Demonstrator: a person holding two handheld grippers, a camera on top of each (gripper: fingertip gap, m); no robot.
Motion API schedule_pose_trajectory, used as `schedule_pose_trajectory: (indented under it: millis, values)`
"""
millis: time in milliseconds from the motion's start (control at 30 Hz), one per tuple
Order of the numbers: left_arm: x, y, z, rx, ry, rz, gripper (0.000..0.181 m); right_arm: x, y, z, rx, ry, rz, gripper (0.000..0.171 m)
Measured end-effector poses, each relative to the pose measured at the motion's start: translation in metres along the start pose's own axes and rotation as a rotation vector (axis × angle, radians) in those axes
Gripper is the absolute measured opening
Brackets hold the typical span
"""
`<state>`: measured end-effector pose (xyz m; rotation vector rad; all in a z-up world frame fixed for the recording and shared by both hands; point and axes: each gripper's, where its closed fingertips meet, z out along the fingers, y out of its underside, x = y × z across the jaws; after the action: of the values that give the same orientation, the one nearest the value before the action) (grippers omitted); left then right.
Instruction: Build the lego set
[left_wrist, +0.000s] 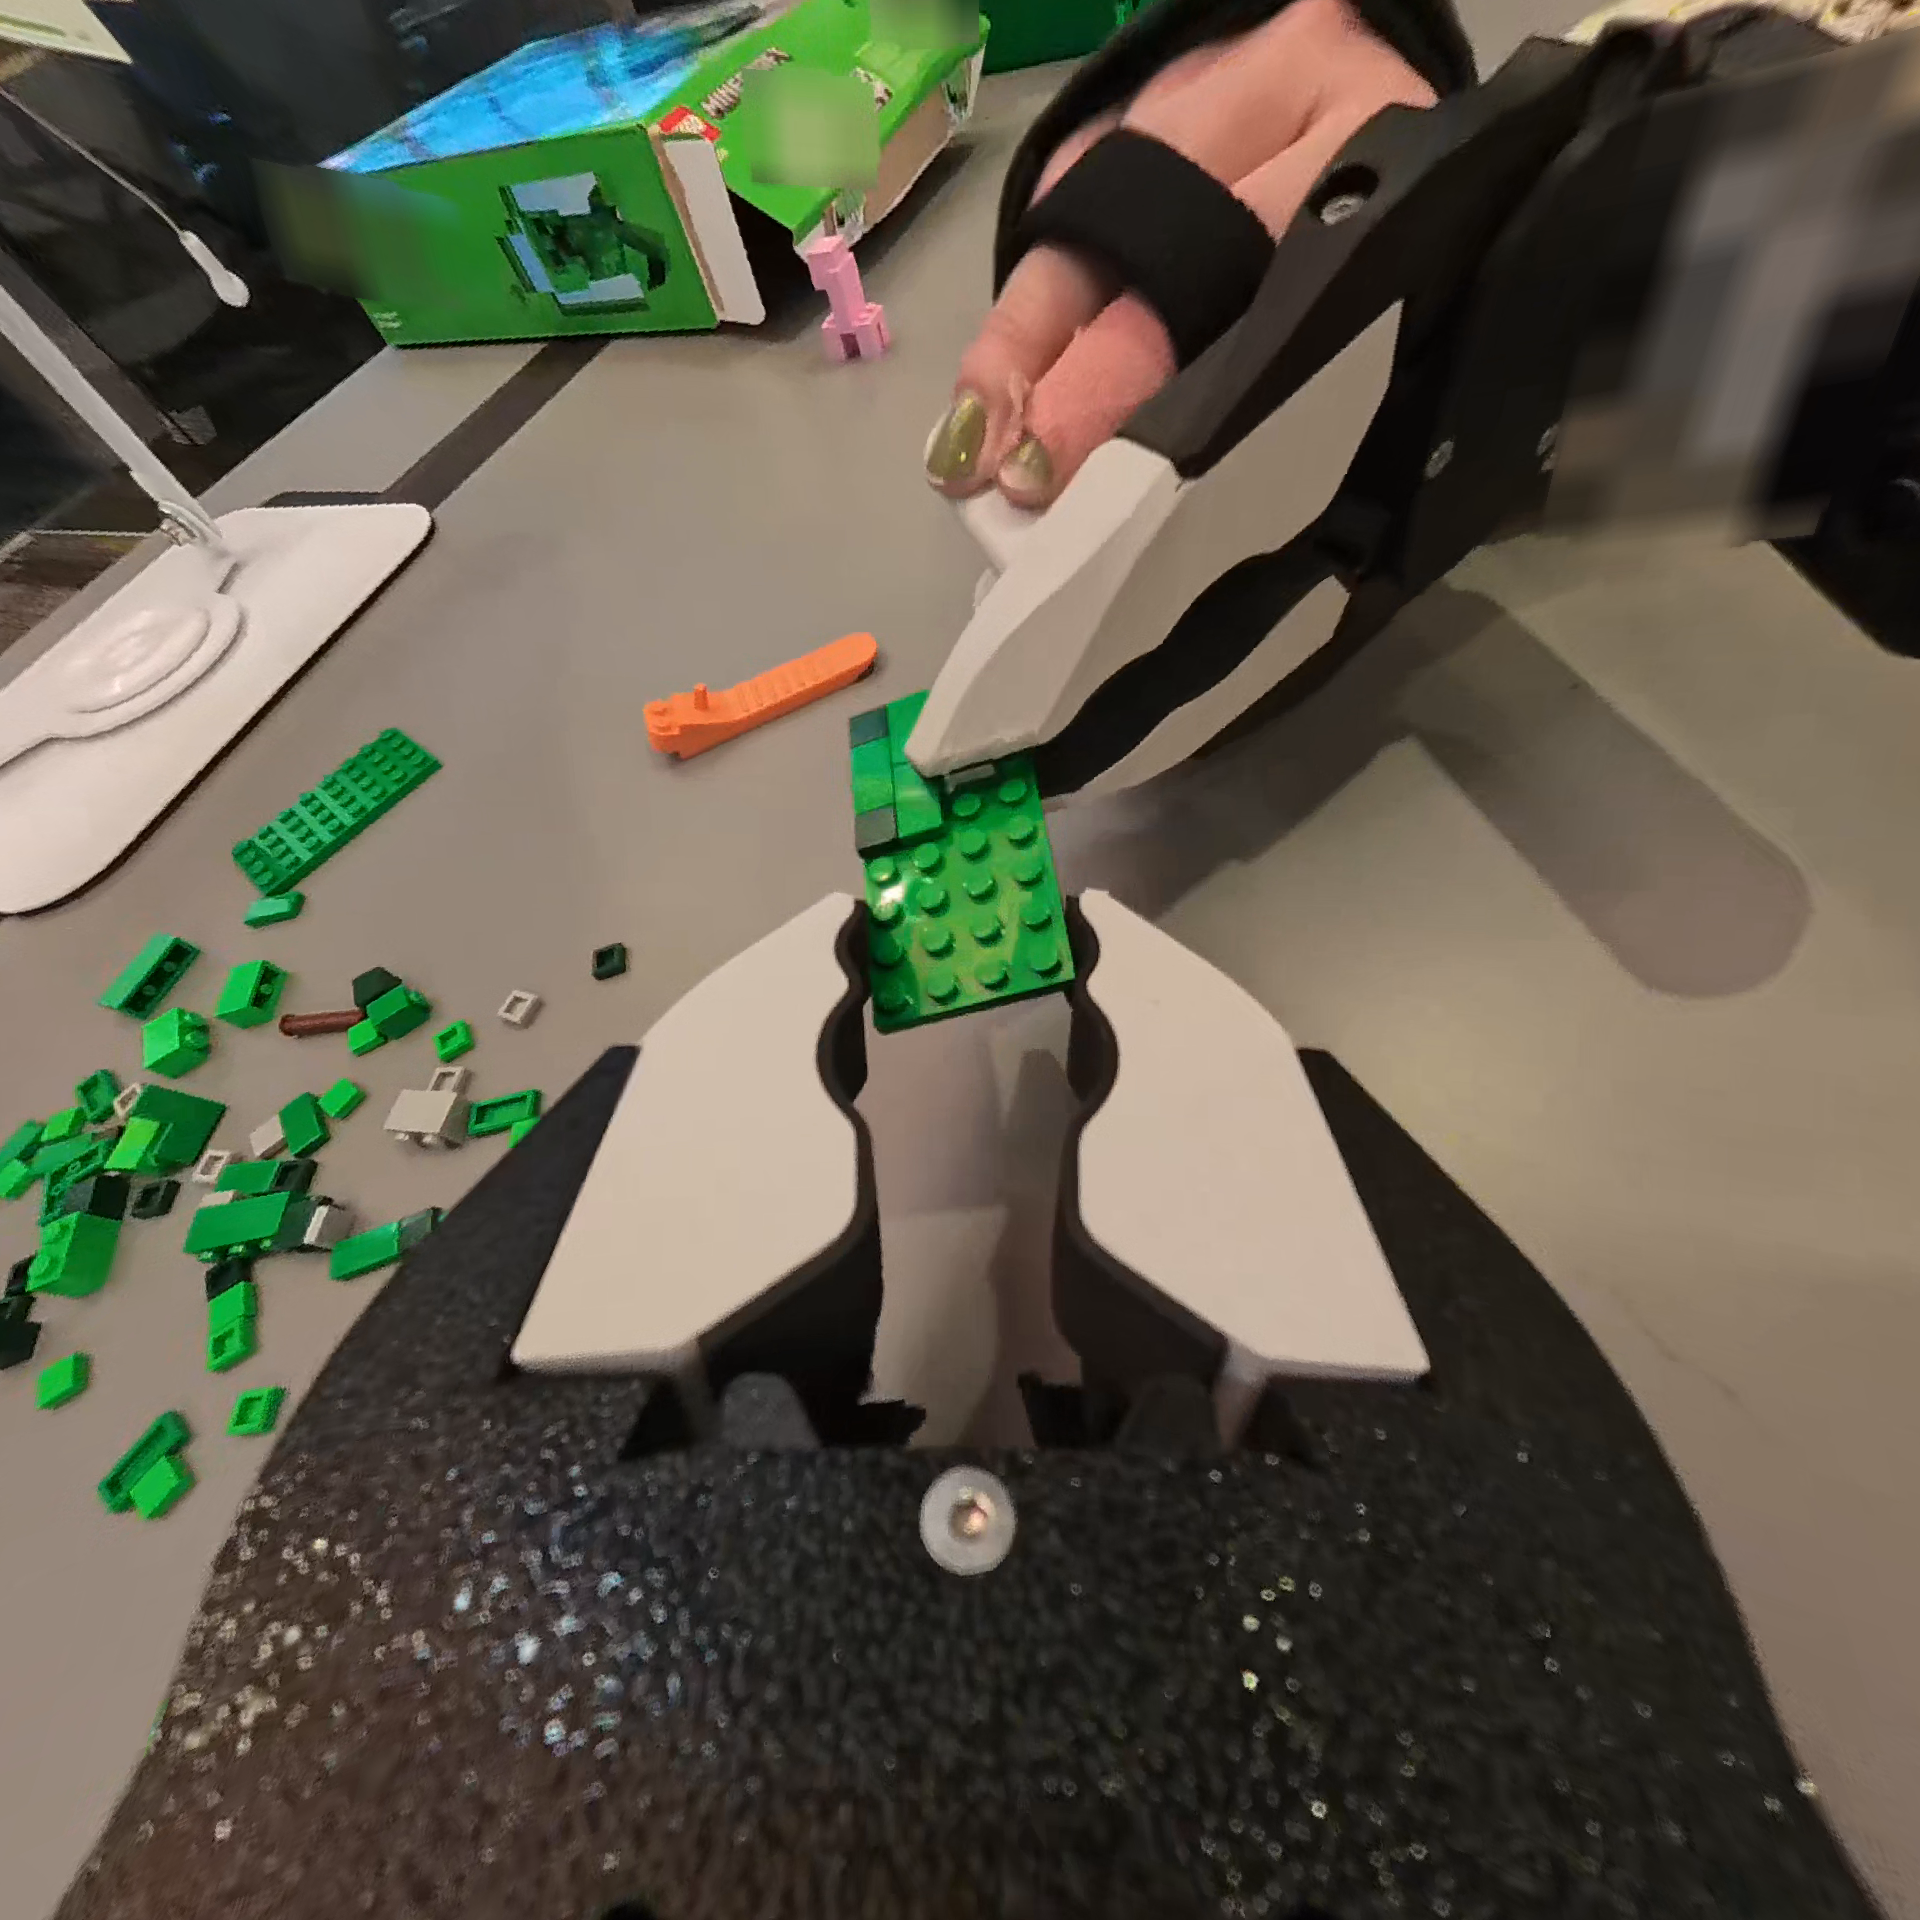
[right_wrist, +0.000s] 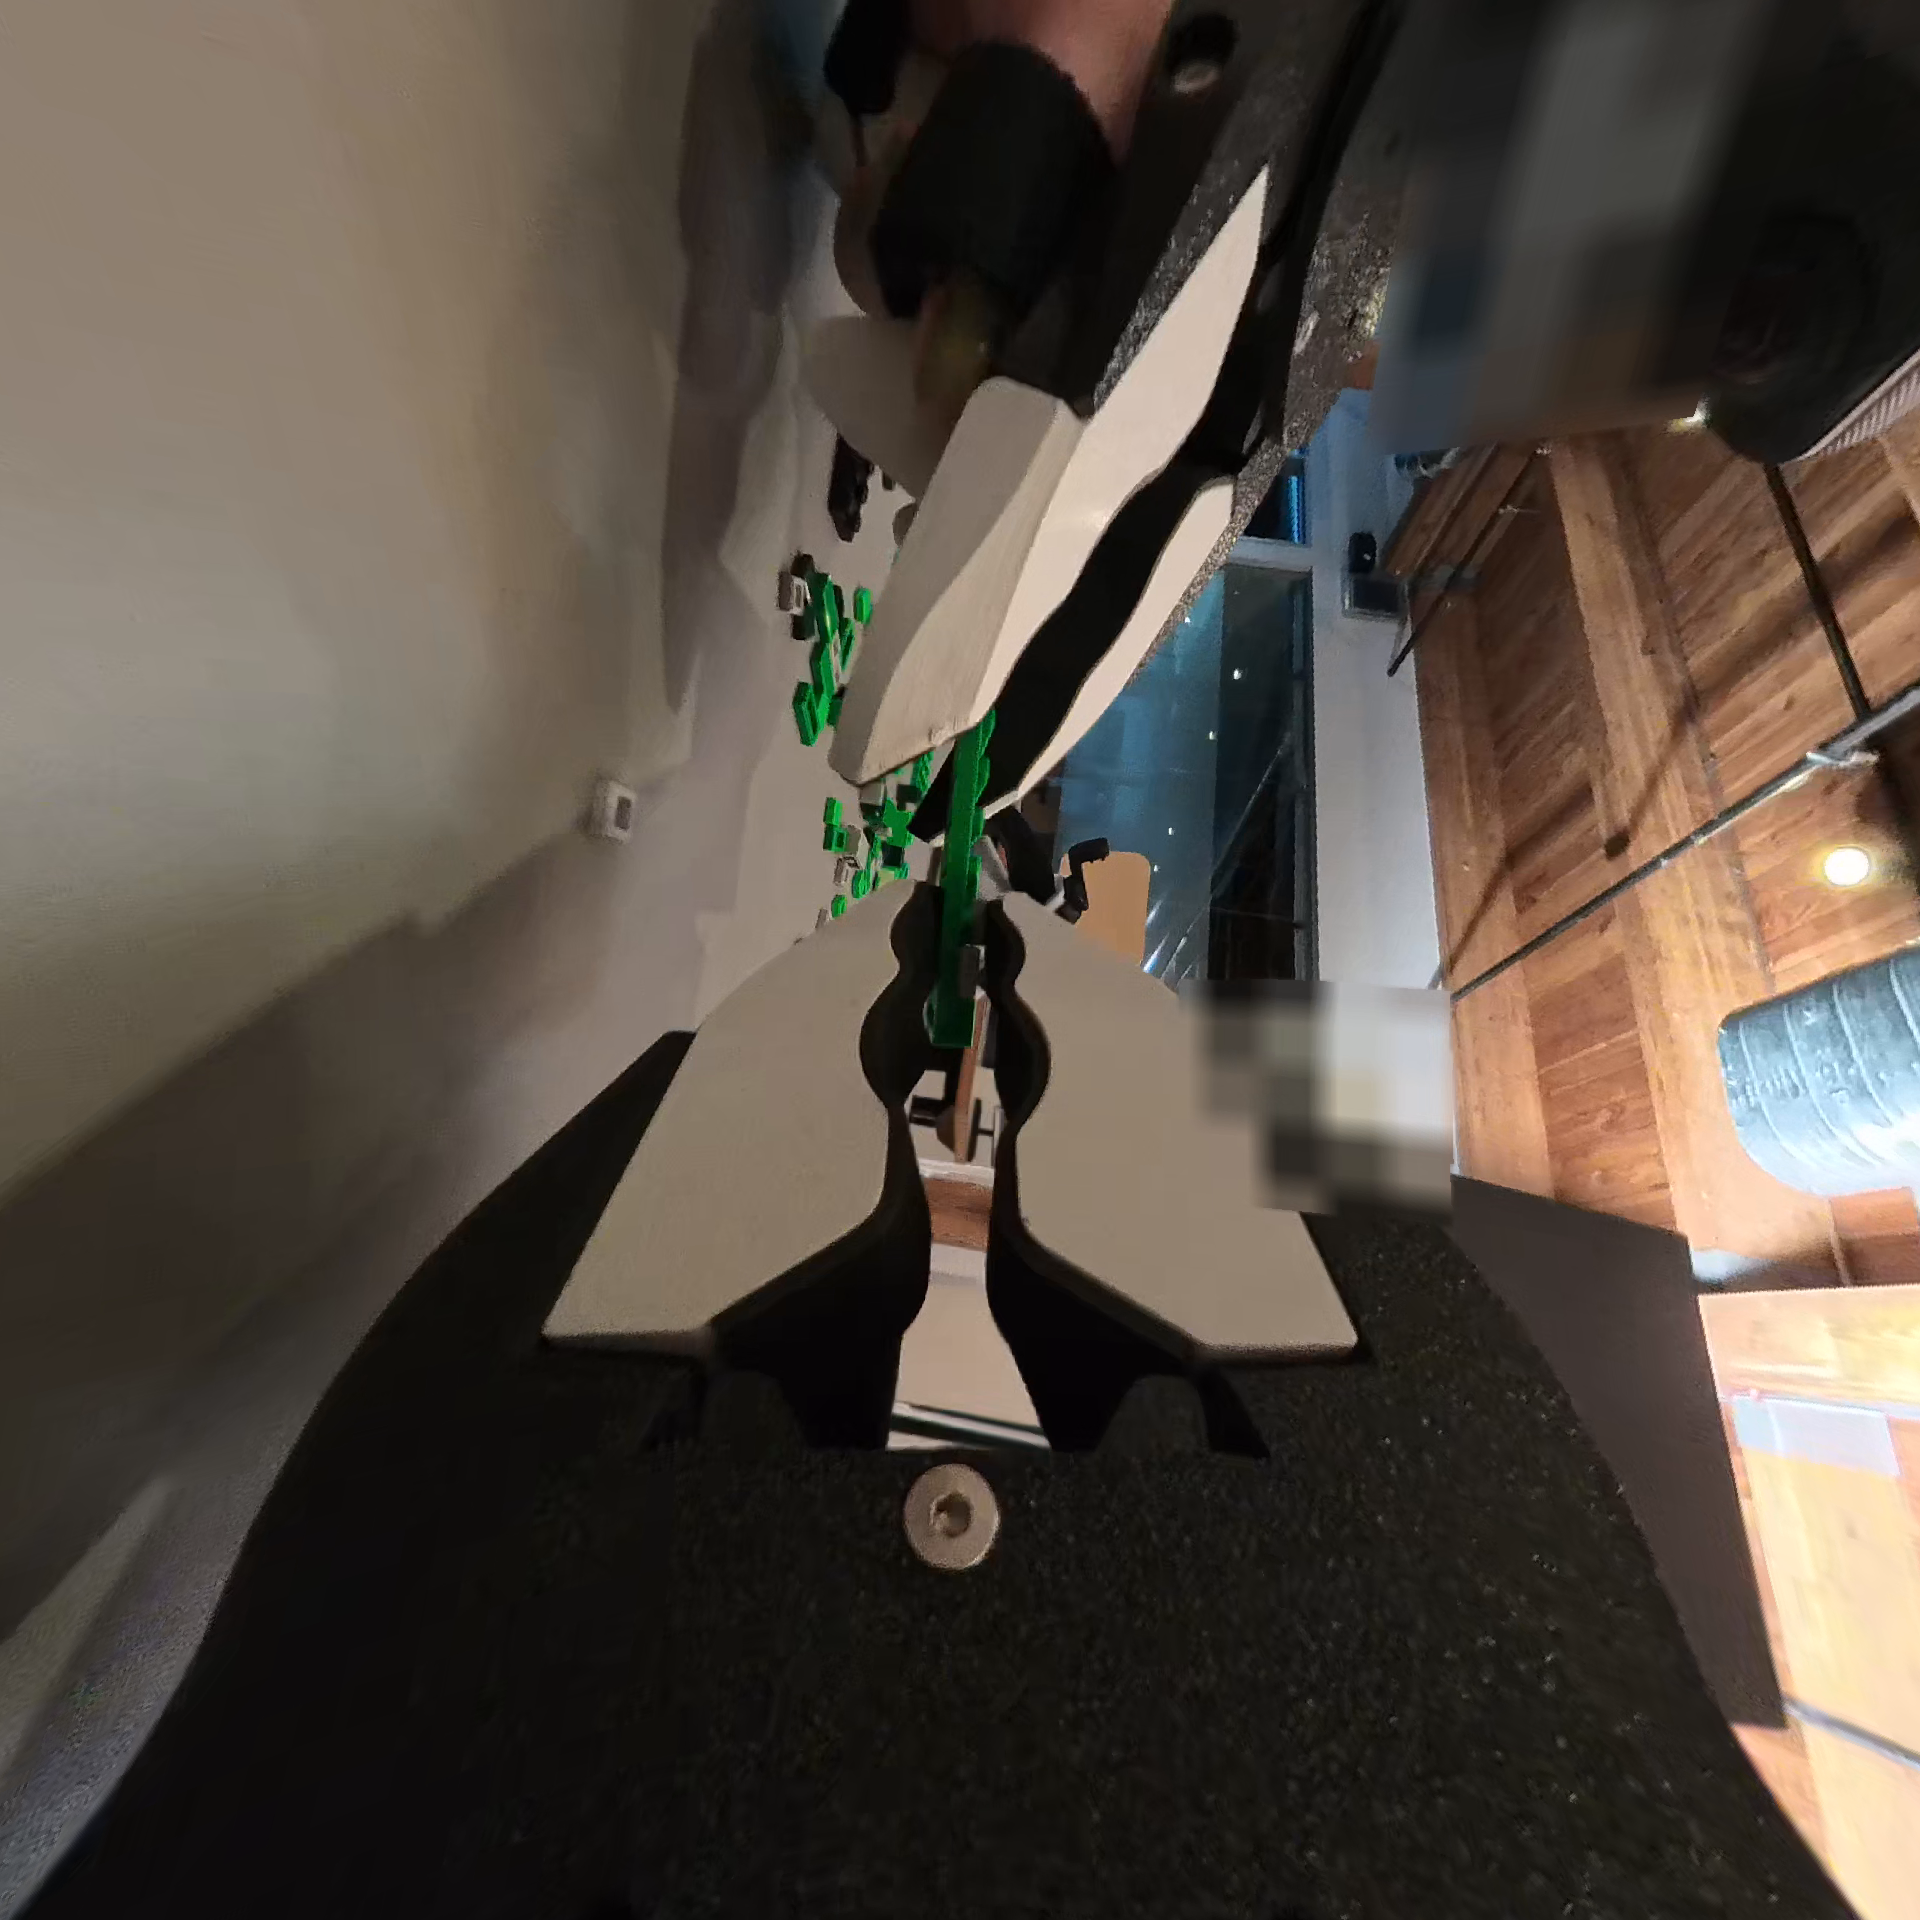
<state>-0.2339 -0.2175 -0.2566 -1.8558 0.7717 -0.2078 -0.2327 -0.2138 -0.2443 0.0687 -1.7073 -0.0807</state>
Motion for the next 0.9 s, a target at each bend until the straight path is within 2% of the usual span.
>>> schedule_pose_trajectory:
  millis: [167,333,600,900]
  values:
    - [0.0041,0.0025,0.0012,-0.021,0.014,0.026,0.034,-0.0027,-0.0027,-0.0023,-0.002,-0.059,-0.033,0.008]
    - [0.0013,0.0015,0.001,-0.014,0.015,-0.018,0.034,-0.0002,-0.0021,0.0004,0.031,-0.095,0.262,0.009]
    - [-0.0007,0.0049,0.0013,-0.038,0.014,-0.04,0.034,-0.0004,0.0005,0.0039,0.034,-0.077,0.353,0.018]
    - [0.0012,0.0076,0.0015,-0.059,0.033,-0.049,0.034,-0.008,-0.0021,0.0056,0.029,-0.095,0.242,0.008]
